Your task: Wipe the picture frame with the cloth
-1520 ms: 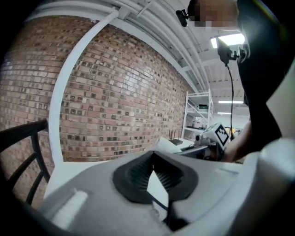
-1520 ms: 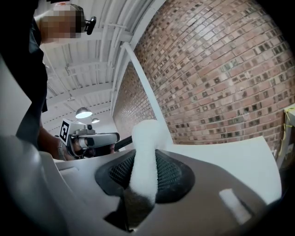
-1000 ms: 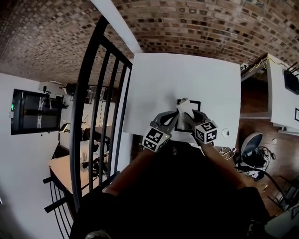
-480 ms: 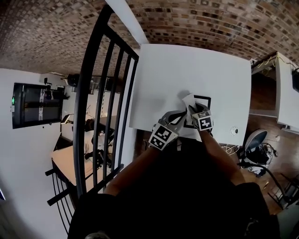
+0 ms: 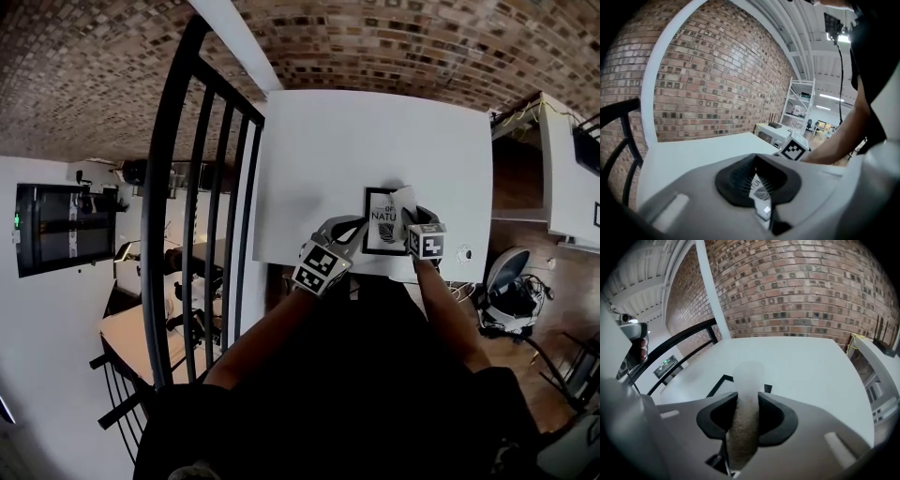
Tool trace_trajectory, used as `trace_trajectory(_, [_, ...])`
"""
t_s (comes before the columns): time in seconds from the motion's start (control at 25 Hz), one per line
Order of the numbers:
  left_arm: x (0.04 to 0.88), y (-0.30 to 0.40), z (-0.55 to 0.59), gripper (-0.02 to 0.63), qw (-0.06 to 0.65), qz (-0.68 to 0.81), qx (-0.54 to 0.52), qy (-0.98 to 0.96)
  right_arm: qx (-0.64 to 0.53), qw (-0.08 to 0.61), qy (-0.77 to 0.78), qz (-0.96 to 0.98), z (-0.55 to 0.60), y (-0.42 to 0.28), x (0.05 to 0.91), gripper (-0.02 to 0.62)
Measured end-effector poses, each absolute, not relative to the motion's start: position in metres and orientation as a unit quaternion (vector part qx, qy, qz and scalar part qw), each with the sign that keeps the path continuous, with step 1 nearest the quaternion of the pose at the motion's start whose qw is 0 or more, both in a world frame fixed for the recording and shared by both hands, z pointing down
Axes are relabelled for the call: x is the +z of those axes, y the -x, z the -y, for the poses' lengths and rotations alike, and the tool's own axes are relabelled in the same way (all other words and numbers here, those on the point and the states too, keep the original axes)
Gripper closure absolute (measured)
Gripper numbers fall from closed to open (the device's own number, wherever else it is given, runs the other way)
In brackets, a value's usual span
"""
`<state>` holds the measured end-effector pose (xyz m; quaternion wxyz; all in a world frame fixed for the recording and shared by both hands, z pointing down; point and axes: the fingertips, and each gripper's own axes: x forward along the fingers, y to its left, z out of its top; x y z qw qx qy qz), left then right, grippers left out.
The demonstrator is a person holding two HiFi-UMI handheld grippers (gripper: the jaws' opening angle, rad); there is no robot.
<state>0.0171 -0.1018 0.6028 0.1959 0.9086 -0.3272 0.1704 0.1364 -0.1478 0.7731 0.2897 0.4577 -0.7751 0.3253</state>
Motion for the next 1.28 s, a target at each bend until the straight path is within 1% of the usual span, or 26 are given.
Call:
trace_trajectory(0.12, [0.597,-0.021,0.102,0.604,0.194,0.322,0.158,-0.913,0.333,0.274,-0.483,0.762,0.145,-0.159,0.769,0.48])
trace_trajectory(0.28, [0.598,-0.02,0.098,0.604,0.198,0.324,0.158,-0.912,0.333,0.252,-0.482,0.77,0.14,-0.154,0.751,0.48])
trace_trajectory(0.48, [0.603,-0.015,0.095,0.605,0.203,0.327,0.166,-0.908,0.34,0.226,-0.426,0.807,0.128,-0.091,0.721,0.48])
trace_trajectory(0.6, [0.601,-0.012,0.093,0.605,0.2,0.329,0.165,-0.908,0.346,0.24,-0.387,0.821,0.111,-0.056,0.729,0.48])
trace_trajectory(0.8, [0.605,-0.005,0.084,0.606,0.208,0.327,0.175,-0.905,0.374,0.25,-0.359,0.818,0.089,-0.033,0.751,0.48])
trace_trajectory(0.88, [0.61,-0.001,0.084,0.606,0.2,0.332,0.175,-0.905,0.385,0.261,-0.357,0.81,0.084,-0.034,0.763,0.48])
trace_trajectory(1.04, [0.616,-0.001,0.079,0.605,0.199,0.329,0.179,-0.906,0.357,0.284,-0.378,0.805,0.089,-0.052,0.76,0.48])
trace_trajectory(1.28, [0.617,-0.007,0.074,0.605,0.213,0.31,0.184,-0.908,0.383,0.279,-0.428,0.77,0.083,-0.097,0.766,0.48])
